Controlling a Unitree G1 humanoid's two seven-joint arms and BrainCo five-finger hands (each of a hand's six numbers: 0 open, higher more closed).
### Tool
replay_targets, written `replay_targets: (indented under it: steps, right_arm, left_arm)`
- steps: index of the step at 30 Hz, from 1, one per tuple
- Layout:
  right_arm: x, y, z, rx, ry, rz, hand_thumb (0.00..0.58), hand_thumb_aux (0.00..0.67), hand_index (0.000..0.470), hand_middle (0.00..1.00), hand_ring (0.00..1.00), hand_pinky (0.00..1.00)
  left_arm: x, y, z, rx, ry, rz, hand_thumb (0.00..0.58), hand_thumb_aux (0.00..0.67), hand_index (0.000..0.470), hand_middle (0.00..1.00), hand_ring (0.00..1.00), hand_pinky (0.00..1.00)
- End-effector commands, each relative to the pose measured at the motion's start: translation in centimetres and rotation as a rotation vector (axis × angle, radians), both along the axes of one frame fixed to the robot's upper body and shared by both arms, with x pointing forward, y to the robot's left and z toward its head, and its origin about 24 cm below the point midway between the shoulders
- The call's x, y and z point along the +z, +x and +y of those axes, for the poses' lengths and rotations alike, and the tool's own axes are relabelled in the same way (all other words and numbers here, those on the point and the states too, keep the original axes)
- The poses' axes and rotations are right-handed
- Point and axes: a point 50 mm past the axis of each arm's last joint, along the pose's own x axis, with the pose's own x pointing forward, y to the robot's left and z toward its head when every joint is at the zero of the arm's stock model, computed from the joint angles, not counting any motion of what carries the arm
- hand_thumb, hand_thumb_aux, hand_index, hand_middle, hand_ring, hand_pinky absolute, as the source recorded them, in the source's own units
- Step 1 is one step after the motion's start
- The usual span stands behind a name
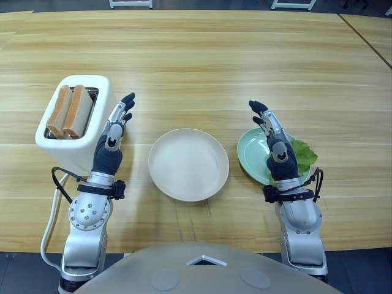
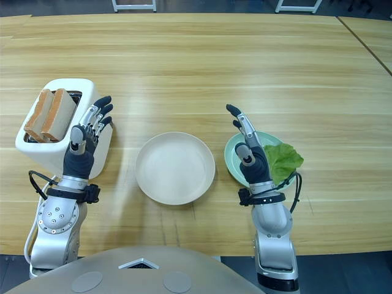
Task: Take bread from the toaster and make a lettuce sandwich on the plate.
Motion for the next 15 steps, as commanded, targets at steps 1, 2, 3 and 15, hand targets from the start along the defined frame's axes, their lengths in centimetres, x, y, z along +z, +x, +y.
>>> replay_targets:
  steps: [1,2,3,15]
  right_arm:
    - [-0.1,-0.1,-0.4,-0.011,-0.003,-0.003,0.0,0.0,0.0,0.0,0.0,0.0]
    - [-0.1,-0.1,-0.4,-0.015,0.007,-0.006,0.0,0.0,0.0,0.0,0.0,0.0]
    - [-0.1,0.0,-0.4,-0.023,0.032,-0.003,0.0,0.0,0.0,0.0,0.0,0.0]
    - [1.6,0.2,-3.4,-0.088,-0.161,-0.091,0.0,0.0,0.0,0.0,0.0,0.0]
  left_arm:
    - [0.9,0.2,0.5,0.022,0.011,-0.031,0.0,0.0,0.0,0.0,0.0,0.0]
    - [0.9,0.3,0.6,0.024,0.006,-0.033,0.0,0.0,0.0,0.0,0.0,0.0]
    - [0.9,0.3,0.6,0.027,0.002,-0.031,0.0,0.0,0.0,0.0,0.0,0.0]
    - [8.0,3.3,11.3,0.518,1.17,-0.111,0.0,0.0,0.0,0.0,0.0,0.0]
